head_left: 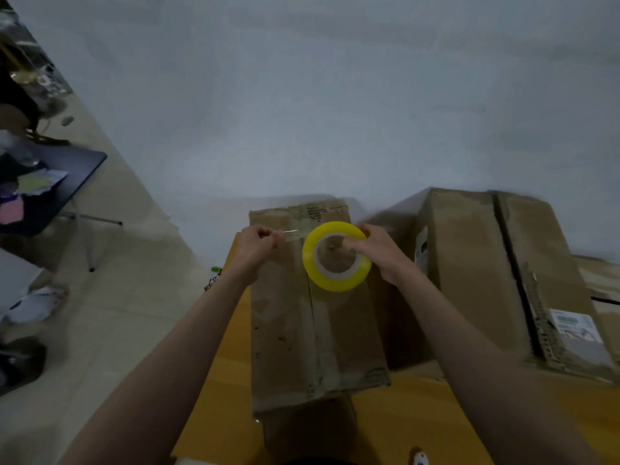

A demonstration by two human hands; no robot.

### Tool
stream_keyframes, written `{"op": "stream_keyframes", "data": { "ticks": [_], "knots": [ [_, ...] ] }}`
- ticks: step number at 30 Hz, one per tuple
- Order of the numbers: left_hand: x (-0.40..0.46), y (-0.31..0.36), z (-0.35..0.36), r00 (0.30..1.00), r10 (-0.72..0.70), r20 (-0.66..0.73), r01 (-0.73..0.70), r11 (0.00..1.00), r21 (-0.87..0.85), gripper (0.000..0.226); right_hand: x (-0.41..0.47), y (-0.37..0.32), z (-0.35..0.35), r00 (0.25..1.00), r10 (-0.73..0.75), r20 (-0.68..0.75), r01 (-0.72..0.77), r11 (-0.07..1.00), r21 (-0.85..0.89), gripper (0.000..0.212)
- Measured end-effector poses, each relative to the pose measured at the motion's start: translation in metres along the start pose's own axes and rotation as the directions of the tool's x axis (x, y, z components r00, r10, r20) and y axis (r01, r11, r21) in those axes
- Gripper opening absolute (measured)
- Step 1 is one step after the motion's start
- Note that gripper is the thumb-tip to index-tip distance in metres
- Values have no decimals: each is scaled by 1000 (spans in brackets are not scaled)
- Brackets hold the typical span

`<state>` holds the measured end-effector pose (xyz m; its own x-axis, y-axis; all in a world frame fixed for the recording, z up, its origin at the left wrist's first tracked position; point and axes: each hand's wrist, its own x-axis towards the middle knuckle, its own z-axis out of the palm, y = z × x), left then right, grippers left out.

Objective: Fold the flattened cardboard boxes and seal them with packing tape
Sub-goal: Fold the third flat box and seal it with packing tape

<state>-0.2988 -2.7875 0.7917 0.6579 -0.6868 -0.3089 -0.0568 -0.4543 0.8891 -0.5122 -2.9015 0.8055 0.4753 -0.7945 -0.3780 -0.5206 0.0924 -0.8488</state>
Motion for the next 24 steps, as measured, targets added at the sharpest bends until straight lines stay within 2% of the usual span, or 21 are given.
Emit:
{"op": "stream_keyframes", "data": {
  "ticks": [3,10,15,18,21,24],
  "knots": [
    [-7,-5,1,999,23,41,-24,1000,12,23,-23,6,4,999,1,-32,-1,1000,4,64],
    [-33,-22,8,969,99,225,-118,991,70,17,-78,45,6,991,79,-107,-78,997,14,42],
    [-55,-34,17,947,127,295,-152,986,65,18,-107,68,5,982,103,-156,-104,995,4,55],
    [-59,-23,19,945,137,298,-148,989,13,18,-115,60,4,981,71,-182,-74,997,-12,59],
    [-57,-6,16,934,171,313,-170,985,-31,17,-114,43,-3,970,-32,-243,-4,989,-149,52],
    [-49,12,13,925,206,320,-204,978,-39,20,-109,26,-16,956,-167,-240,94,953,-287,52]
  ]
}}
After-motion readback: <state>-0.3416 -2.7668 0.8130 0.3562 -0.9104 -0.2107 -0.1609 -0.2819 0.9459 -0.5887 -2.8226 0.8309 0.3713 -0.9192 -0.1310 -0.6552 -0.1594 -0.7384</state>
